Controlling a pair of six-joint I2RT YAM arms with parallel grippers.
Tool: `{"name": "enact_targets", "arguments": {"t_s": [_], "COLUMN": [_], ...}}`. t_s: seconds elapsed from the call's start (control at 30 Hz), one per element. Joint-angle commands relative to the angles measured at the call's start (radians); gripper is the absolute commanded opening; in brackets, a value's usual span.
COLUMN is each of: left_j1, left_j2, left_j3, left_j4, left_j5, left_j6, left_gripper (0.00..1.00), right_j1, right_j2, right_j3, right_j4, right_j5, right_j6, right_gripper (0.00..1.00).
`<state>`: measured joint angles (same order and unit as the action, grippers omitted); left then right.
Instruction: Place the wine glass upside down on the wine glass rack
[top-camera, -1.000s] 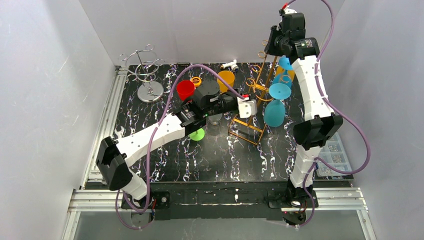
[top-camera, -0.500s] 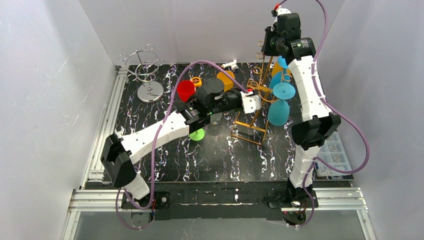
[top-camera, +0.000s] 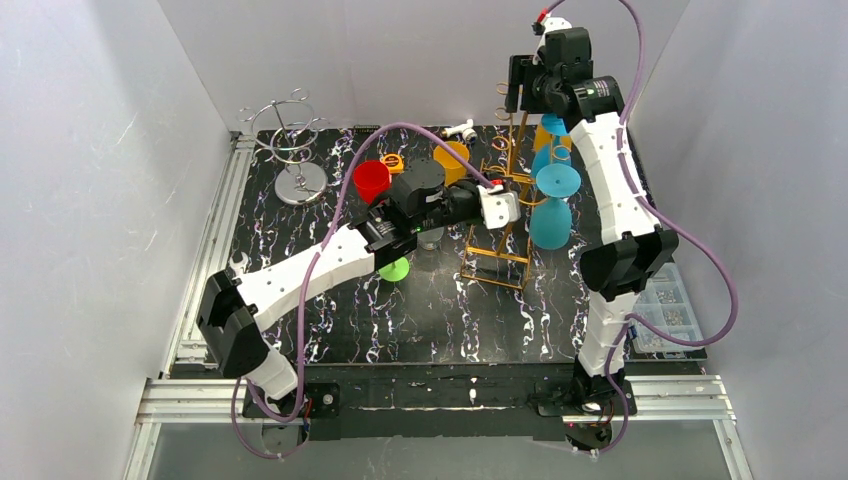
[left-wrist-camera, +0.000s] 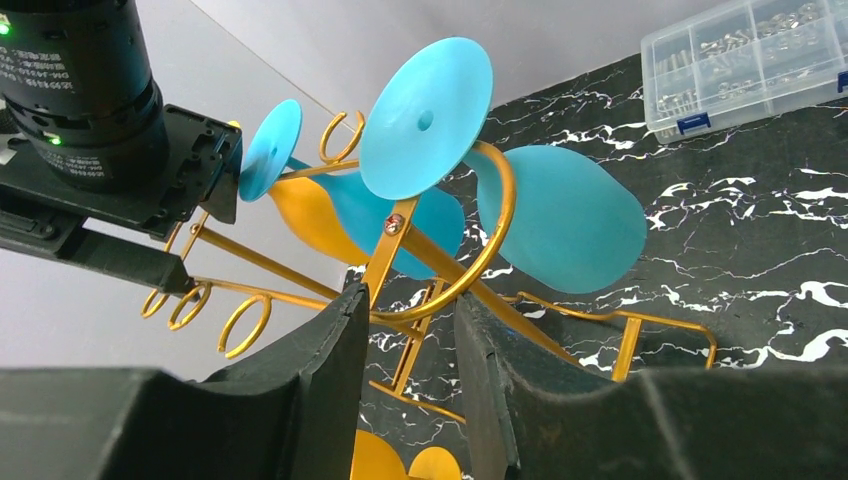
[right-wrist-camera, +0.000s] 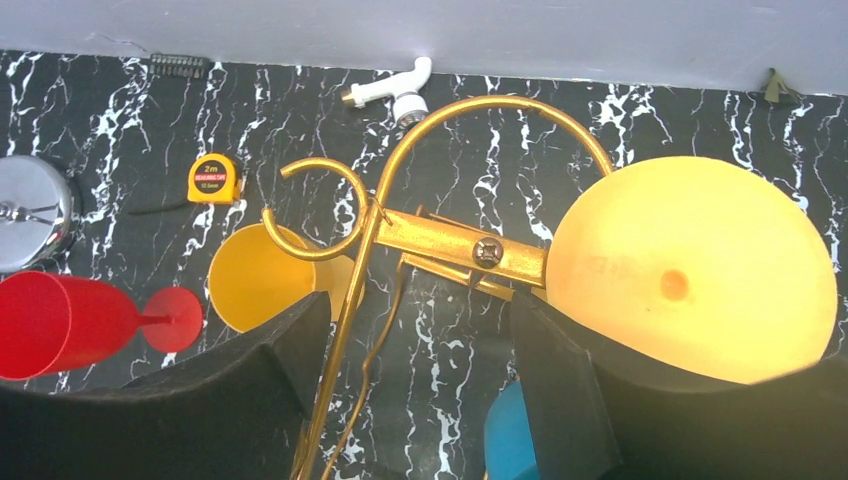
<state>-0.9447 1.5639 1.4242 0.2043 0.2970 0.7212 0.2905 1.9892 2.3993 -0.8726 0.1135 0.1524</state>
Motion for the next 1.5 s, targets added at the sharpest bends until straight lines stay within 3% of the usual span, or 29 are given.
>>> {"name": "enact_targets", "arguments": {"t_s": [0.0,0.27,0.53,0.7,1.03,1.1,1.23,1.33,1.47], "left_j1": [-0.003,-0.003,-0.003,-0.003,0.001,0.001,0.002,0.006,0.012], "left_j2": [-0.072,-0.082,-0.097,-0.127,-0.174,-0.192,-0.261,-0.335,-0.457], "left_j3": [-0.022,-0.035,-0.043,-0.067,-0.113,-0.122,-0.154,-0.182,-0.224], "left_j4": [0.017,0.017,0.017,0.015,0.014,0.01,-0.019,-0.056,-0.127], "left_j5": [-0.013,-0.014,-0.029,-0.036,-0.057,-0.064,-0.093,-0.124,-0.179], "left_j6": [-0.008,-0.004,0.019,0.026,0.043,0.039,0.021,-0.01,-0.047], "left_gripper": [0.36,0.41,0.73,0.79,0.79,0.82,0.96,0.98,0.98], "right_j1": [0.042,0.061,0.061,0.061,0.061,0.061,0.073,0.117,0.243], "right_j2": [-0.035,-0.046,-0.08,-0.086,-0.131,-0.15,-0.199,-0.237,-0.265], "right_j3": [0.041,0.005,-0.025,-0.02,-0.022,-0.02,-0.034,-0.058,-0.077], "right_j4": [-0.032,-0.02,0.034,0.038,0.049,0.05,0.036,0.004,-0.102], "right_j5": [-0.005,-0.012,-0.094,-0.138,-0.126,-0.121,-0.118,-0.05,0.153], "right_j6": [0.004,0.007,0.009,0.021,0.047,0.055,0.068,0.078,0.092], "right_gripper": [0.76,0.77,0.78,0.81,0.9,0.98,0.98,0.98,0.96]}}
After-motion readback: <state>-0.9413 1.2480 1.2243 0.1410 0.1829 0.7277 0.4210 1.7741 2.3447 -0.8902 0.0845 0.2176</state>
